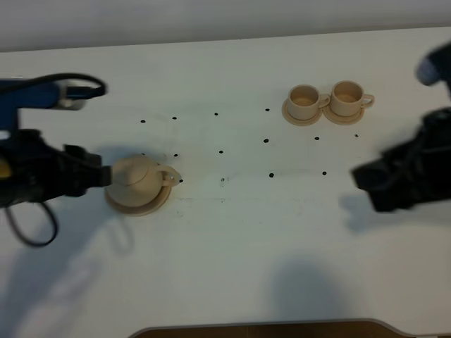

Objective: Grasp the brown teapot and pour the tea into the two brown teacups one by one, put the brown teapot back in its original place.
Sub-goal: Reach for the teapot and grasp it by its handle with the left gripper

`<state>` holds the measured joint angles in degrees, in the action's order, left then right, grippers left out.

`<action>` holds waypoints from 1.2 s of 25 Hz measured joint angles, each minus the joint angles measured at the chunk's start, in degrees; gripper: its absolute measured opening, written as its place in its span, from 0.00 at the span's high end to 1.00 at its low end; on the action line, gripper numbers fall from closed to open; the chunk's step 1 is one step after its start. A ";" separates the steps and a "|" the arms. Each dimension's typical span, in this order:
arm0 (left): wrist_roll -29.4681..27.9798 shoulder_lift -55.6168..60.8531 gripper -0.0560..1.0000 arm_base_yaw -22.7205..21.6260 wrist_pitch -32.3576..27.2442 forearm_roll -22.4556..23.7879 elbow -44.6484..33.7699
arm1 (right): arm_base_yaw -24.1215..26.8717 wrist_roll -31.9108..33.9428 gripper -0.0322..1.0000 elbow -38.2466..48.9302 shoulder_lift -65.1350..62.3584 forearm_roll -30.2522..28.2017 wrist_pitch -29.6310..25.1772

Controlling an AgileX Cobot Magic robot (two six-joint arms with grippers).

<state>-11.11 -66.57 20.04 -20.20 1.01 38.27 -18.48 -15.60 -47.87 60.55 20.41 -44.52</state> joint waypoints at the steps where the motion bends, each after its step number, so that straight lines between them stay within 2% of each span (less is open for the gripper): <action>1: 0.00 -2.51 0.47 0.00 0.25 0.07 1.15 | 0.00 2.48 0.52 -0.04 -1.45 -1.93 -2.62; 4: 0.23 -8.87 0.47 0.00 0.81 0.12 4.92 | 0.00 7.13 0.53 0.08 -5.63 -6.04 -8.70; 11: 0.71 -19.13 0.47 0.06 2.09 0.12 13.07 | 0.00 16.73 0.54 7.17 -15.97 -14.61 -16.20; 14: 0.76 -21.32 0.47 0.06 3.35 0.12 14.57 | 0.00 18.50 0.54 10.73 -21.04 -17.25 -17.21; 24: 0.76 -22.92 0.47 0.06 9.46 -1.01 14.75 | 0.00 18.84 0.54 18.55 -38.85 -16.98 -17.95; 30: 0.56 -24.44 0.47 0.06 13.24 -2.39 14.75 | 0.00 18.79 0.54 19.78 -43.38 -16.29 -17.16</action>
<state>-10.56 -91.01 20.09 -6.96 -1.39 53.02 -18.48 3.19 -28.09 17.17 4.12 -61.68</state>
